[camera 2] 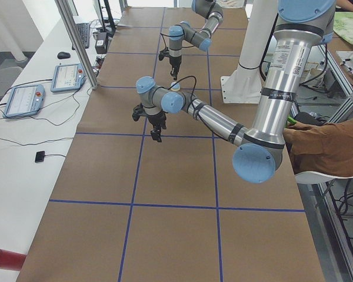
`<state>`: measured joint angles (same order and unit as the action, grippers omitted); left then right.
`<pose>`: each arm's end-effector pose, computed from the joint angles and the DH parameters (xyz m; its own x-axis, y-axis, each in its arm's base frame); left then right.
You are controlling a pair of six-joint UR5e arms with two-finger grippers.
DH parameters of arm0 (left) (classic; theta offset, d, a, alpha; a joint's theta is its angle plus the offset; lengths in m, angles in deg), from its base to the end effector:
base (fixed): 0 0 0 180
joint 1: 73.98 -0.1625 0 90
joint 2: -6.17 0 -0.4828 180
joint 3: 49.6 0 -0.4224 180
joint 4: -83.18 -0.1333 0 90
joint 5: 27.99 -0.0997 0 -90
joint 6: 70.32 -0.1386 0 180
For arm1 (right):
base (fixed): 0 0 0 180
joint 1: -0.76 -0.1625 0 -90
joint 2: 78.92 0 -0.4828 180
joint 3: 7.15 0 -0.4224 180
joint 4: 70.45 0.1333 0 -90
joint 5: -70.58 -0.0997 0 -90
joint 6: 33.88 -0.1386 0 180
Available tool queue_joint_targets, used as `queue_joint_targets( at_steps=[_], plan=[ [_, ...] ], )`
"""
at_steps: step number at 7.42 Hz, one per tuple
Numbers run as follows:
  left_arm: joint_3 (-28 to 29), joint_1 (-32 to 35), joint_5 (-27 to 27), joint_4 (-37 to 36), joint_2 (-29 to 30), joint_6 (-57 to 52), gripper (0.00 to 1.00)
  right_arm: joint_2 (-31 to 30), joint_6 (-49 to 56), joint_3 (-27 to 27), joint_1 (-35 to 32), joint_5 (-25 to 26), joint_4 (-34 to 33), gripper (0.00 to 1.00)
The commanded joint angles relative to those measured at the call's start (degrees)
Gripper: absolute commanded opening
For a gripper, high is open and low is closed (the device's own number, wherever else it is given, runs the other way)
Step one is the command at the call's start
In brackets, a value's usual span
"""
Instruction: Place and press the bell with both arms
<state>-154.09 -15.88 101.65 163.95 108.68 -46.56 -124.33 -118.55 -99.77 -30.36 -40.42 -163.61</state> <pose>0.2834 -0.5403 0.5133 0.7069 0.1980 -0.6790 -0.2386 0.9705 0.0346 -0.6309 -0.4786 0.2200 0.6376 0.2837 0.7162 -0.2109 0.9585 -0.1919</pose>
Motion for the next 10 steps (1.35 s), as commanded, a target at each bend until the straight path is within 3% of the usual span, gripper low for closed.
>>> queue_joint_targets(
  at_steps=[1, 2, 5, 7, 9, 10],
  plan=[
    [-0.1, 0.2, 0.1, 0.0, 0.0, -0.1, 0.9, -11.2, 8.9, -15.2, -6.5, -4.2, -5.0, 0.0],
    [-0.4, 1.2, 0.2, 0.0, -0.1, -0.1, 0.99, -16.2, 15.4, -17.4, -10.4, -7.5, -4.9, 0.0],
    [-2.9, 5.3, 0.9, 0.2, -2.6, -3.5, 0.99, -30.4, 42.4, -19.6, -26.1, -16.9, -4.5, 0.0],
    [-3.4, 10.7, 1.0, 0.6, -6.6, -12.3, 0.99, -37.4, 63.0, -17.7, -36.7, -18.1, -4.6, 0.0],
    [-2.5, 18.4, 1.1, 0.6, -10.5, -22.6, 1.0, -41.6, 78.7, -13.1, -45.9, -23.7, -4.6, 0.0],
    [-0.7, 22.5, 1.1, 0.7, -12.1, -27.8, 1.0, -43.3, 84.6, -12.7, -49.5, -23.8, -4.7, 0.0]
  ],
)
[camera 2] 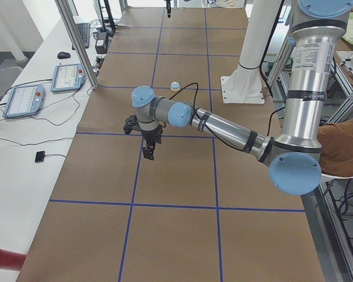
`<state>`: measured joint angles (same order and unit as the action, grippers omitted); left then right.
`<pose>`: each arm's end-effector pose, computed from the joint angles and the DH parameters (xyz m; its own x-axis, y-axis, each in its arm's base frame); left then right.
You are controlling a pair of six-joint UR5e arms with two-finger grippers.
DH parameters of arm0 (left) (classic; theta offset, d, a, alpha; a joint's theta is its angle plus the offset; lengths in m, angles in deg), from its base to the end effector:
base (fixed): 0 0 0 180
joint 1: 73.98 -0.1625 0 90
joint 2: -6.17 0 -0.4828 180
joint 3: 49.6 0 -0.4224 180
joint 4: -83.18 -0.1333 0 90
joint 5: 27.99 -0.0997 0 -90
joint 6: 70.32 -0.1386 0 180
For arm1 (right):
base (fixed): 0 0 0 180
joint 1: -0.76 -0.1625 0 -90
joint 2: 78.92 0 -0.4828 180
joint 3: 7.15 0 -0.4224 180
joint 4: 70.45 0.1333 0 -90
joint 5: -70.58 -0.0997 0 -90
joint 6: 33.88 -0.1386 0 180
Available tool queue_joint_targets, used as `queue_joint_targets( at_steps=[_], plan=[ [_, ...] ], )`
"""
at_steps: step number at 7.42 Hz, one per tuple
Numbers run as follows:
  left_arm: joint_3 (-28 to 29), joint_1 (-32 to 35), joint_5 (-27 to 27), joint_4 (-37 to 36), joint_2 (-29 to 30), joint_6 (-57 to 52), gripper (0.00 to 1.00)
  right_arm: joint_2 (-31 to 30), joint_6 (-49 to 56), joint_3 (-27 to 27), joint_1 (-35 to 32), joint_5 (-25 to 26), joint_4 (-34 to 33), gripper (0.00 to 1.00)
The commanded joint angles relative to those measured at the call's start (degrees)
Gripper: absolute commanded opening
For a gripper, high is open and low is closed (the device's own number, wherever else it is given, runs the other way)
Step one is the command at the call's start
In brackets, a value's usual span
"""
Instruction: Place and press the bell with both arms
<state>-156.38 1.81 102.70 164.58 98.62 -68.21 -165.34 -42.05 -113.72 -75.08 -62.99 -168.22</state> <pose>0.0902 -0.5310 0.5906 0.7139 0.2674 -0.6471 -0.2151 0.9633 0.1607 -0.0968 -0.5383 0.5756 0.6936 -0.1827 0.6968 0.1418 0.9830 0.1165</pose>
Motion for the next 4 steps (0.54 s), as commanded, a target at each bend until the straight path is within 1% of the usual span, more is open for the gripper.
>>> queue_joint_targets(
  at_steps=[1, 2, 3, 4],
  plan=[
    [3.8, 7.3, 0.1, 0.2, -2.6, -9.5, 1.0, -3.2, 9.0, 1.3, -6.6, -1.3, -0.2, 0.0],
    [4.1, 8.9, 0.2, 0.1, -2.6, -10.0, 1.0, -4.2, 9.3, 1.5, -7.0, -1.3, 0.0, 0.89],
    [4.2, 9.6, 3.6, 0.0, -2.6, -10.0, 1.0, -4.5, 9.4, 1.5, -7.0, -1.2, 0.2, 1.0],
    [4.5, 10.6, 6.0, 0.0, -3.6, -10.0, 1.0, -4.6, 9.4, 1.5, -7.0, -1.2, 0.2, 1.0]
  ],
)
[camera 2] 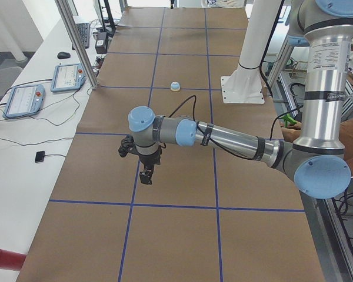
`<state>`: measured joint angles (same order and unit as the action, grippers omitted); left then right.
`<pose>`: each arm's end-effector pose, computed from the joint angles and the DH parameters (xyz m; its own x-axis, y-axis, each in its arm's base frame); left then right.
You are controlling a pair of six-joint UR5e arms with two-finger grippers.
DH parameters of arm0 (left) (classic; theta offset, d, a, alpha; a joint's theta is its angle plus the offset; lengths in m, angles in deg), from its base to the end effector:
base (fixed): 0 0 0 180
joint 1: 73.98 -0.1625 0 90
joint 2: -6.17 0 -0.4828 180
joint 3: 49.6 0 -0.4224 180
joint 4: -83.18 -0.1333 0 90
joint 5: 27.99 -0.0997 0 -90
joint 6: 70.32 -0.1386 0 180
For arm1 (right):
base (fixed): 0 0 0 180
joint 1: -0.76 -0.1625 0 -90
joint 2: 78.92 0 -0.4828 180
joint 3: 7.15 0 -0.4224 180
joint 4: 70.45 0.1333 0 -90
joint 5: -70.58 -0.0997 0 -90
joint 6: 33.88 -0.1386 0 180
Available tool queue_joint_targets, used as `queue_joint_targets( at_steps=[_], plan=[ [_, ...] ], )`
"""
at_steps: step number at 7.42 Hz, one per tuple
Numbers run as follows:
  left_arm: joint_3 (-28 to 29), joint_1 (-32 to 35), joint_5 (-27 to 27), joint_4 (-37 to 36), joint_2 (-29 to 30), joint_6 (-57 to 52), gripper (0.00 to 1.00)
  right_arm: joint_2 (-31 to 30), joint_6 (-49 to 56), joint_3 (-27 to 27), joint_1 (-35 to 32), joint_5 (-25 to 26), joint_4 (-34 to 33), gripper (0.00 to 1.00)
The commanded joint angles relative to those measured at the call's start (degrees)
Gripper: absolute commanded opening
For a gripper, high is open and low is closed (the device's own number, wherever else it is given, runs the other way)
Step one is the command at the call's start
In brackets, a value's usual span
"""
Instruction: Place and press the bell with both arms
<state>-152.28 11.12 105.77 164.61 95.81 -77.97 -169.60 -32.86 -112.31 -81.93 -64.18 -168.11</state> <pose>0.0067 -0.5170 0.6485 0.6980 0.2382 -0.6753 -0.1798 0.9712 0.1567 -0.0300 -0.5143 0.6255 0.6913 -0.1908 0.6969 0.1387 0.9816 0.1312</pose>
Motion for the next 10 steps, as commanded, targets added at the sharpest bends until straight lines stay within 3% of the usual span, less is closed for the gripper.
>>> queue_joint_targets(
  at_steps=[1, 5, 10],
  plan=[
    [-0.2, 1.5, 2.4, 0.0, -0.8, -0.2, 1.0, -0.4, 0.0, 0.0, -0.2, 0.0, 0.1, 1.0],
    [4.8, 4.1, -0.9, 0.0, -1.0, -0.2, 1.0, -0.3, -0.5, 0.3, -0.1, 0.3, 0.1, 1.0],
    [5.0, 5.1, -0.3, 0.0, -3.4, 0.4, 1.0, -0.3, -0.2, 0.2, -0.1, 0.6, 0.2, 1.0]
  ],
)
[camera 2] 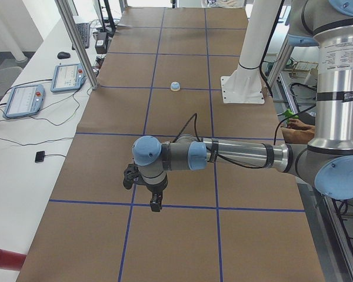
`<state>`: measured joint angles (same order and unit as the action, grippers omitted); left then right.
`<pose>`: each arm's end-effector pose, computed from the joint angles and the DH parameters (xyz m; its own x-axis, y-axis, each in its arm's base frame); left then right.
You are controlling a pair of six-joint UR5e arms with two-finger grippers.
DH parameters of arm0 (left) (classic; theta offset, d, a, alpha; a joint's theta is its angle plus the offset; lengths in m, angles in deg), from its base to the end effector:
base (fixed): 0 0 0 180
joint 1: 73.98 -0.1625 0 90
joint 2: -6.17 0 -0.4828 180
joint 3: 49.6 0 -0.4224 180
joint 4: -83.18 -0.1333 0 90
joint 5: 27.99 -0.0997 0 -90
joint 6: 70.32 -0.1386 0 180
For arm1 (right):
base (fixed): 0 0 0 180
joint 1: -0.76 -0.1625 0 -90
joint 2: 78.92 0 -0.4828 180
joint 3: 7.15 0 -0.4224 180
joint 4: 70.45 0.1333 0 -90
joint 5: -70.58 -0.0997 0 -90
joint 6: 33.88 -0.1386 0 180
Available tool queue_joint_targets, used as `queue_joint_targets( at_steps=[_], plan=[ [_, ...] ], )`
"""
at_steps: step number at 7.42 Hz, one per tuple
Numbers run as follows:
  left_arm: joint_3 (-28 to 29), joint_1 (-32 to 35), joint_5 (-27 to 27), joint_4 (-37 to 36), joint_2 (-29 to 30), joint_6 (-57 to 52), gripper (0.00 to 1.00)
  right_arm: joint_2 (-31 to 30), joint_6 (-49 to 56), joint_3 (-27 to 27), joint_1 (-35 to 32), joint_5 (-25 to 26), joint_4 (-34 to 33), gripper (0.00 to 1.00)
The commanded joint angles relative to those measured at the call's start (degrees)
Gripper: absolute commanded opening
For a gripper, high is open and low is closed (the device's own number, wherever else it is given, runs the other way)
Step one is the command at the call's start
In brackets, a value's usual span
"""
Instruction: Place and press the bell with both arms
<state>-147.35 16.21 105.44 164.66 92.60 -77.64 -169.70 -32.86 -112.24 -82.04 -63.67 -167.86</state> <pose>-0.0396 -0.4829 0.7215 0.7205 0.0731 -0.6896 -0.0892 0.9959 0.0123 -0.0281 -0.5142 0.6274 0.6978 -0.1905 0.6905 0.1369 0.9817 0.1324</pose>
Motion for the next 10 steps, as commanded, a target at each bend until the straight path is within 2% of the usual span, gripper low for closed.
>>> queue_joint_targets(
  at_steps=[1, 3, 5, 10],
  plan=[
    [0.2, 0.0, 0.1, 0.0, -0.1, 0.3, 1.0, -0.3, 0.1, 1.1, -0.1, -0.3, -0.1, 1.0],
    [-0.3, 0.1, 0.1, 0.0, -0.3, 0.5, 1.0, -0.1, -0.7, 0.9, -0.1, -0.2, 0.0, 1.0],
    [-3.3, 0.2, -0.5, 0.6, -1.6, 0.0, 1.0, 0.0, -0.7, 0.8, 0.0, -0.3, -0.1, 1.0],
    [-2.6, 0.2, -0.4, 1.2, -1.7, 0.4, 1.0, -0.1, -0.8, 1.5, 0.0, -0.3, -0.1, 1.0]
  ],
)
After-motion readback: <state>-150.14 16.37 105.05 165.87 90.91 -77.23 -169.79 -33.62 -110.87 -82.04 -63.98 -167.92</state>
